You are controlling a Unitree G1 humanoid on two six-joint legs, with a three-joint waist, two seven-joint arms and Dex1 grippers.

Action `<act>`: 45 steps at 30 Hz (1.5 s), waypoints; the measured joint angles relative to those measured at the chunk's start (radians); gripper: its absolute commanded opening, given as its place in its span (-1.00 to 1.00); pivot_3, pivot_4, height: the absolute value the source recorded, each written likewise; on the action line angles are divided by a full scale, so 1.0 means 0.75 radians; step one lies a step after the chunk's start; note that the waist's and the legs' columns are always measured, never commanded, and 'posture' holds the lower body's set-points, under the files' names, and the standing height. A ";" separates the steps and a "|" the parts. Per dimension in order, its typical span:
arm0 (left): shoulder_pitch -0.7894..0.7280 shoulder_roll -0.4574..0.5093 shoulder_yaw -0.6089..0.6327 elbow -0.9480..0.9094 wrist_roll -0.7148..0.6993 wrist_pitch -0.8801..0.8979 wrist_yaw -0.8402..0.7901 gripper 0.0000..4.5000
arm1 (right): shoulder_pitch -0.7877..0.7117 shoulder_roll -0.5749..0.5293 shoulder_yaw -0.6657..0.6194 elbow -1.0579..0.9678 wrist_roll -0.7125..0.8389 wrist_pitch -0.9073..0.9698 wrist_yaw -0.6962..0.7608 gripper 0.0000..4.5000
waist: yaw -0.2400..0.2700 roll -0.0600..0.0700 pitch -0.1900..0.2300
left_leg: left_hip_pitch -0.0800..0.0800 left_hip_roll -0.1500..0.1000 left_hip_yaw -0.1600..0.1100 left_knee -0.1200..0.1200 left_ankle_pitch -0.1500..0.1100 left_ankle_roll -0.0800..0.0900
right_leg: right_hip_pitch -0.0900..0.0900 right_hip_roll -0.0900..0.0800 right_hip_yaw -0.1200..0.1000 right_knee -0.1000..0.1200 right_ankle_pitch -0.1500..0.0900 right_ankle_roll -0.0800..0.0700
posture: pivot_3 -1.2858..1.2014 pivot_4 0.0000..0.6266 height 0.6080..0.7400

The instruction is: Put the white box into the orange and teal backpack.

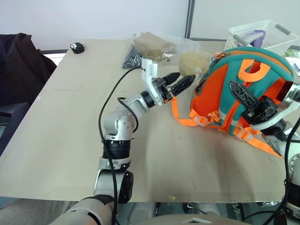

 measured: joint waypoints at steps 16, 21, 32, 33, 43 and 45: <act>-0.147 -0.044 -0.172 0.413 0.209 -0.334 -0.068 0.96 | -0.010 0.011 0.029 0.013 -0.026 -0.001 -0.001 -1.00 | -0.001 0.000 0.000 | 0.003 -0.007 0.003 0.000 0.000 0.000 | 0.000 0.002 0.000 0.002 0.000 0.000 | 0.03 -0.52 0.77; -0.194 -0.083 -0.182 0.553 0.248 -0.453 -0.123 0.61 | -0.010 0.017 0.030 0.012 -0.029 -0.004 -0.010 -1.00 | -0.001 0.000 0.000 | 0.003 -0.006 0.003 0.000 0.000 0.000 | 0.000 0.002 0.000 0.002 0.000 0.000 | 0.03 -0.52 0.77; -0.182 -0.094 -0.137 0.582 0.241 -0.502 -0.182 -0.87 | -0.009 0.035 0.037 0.006 -0.039 -0.023 -0.015 -1.00 | -0.001 0.000 0.000 | 0.003 -0.004 0.002 0.000 0.000 0.000 | 0.000 0.001 0.000 0.002 0.000 0.000 | 0.03 -0.52 0.77; -0.168 -0.092 -0.137 0.563 0.241 -0.501 -0.182 -0.87 | -0.009 0.035 0.039 0.005 -0.039 -0.025 -0.015 -1.00 | -0.002 0.000 0.000 | 0.003 -0.004 0.002 0.000 0.000 0.000 | 0.000 0.001 0.000 0.002 0.000 0.000 | 0.03 -0.52 0.77; 0.125 0.368 -0.197 0.067 0.269 -0.124 -0.119 -0.87 | 0.063 0.011 0.041 -0.045 -0.056 -0.031 -0.021 -1.00 | -0.022 0.000 -0.001 | 0.005 0.000 0.001 -0.001 0.000 0.000 | 0.000 0.003 0.004 0.004 0.000 -0.001 | 0.03 -0.52 0.77; 0.169 0.505 -0.359 0.036 0.381 -0.125 -0.175 -0.87 | 0.072 0.012 0.043 -0.053 -0.063 -0.031 -0.020 -1.00 | -0.021 0.001 -0.002 | 0.006 -0.001 0.003 -0.002 0.000 -0.001 | 0.001 0.003 0.004 0.003 0.000 -0.001 | 0.03 -0.52 0.77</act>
